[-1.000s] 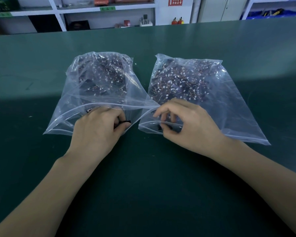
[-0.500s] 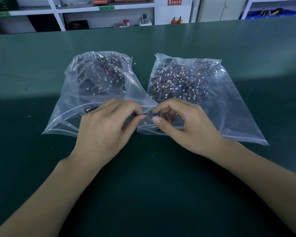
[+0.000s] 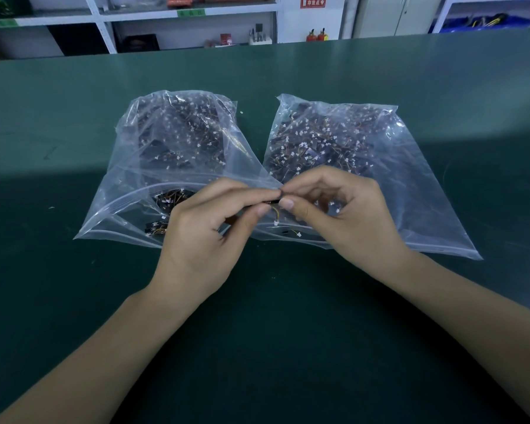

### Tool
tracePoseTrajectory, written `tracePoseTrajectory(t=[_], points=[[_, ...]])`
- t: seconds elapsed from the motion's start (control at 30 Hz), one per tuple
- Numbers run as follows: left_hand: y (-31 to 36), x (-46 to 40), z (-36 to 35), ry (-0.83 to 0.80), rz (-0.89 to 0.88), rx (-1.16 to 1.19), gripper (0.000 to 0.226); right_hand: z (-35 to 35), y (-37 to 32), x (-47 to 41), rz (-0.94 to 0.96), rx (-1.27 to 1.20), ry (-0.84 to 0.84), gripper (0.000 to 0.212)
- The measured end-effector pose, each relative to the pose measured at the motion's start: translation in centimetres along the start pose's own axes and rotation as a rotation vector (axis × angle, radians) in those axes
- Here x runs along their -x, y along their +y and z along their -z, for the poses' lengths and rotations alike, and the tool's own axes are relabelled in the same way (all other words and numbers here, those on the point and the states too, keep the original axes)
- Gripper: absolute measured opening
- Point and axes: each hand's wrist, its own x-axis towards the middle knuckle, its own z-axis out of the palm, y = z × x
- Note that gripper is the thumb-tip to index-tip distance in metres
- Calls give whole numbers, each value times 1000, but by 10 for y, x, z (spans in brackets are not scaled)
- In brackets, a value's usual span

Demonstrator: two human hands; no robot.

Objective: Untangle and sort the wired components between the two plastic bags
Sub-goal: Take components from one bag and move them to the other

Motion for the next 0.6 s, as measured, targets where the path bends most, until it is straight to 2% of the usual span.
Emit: tracePoseTrajectory(t=[0.3, 0.6], points=[[0, 4, -2, 72, 234, 182, 10, -6, -2, 3, 58, 58, 10, 11], [2, 3, -2, 88, 251, 142, 15, -6, -3, 3, 66, 38, 23, 7]])
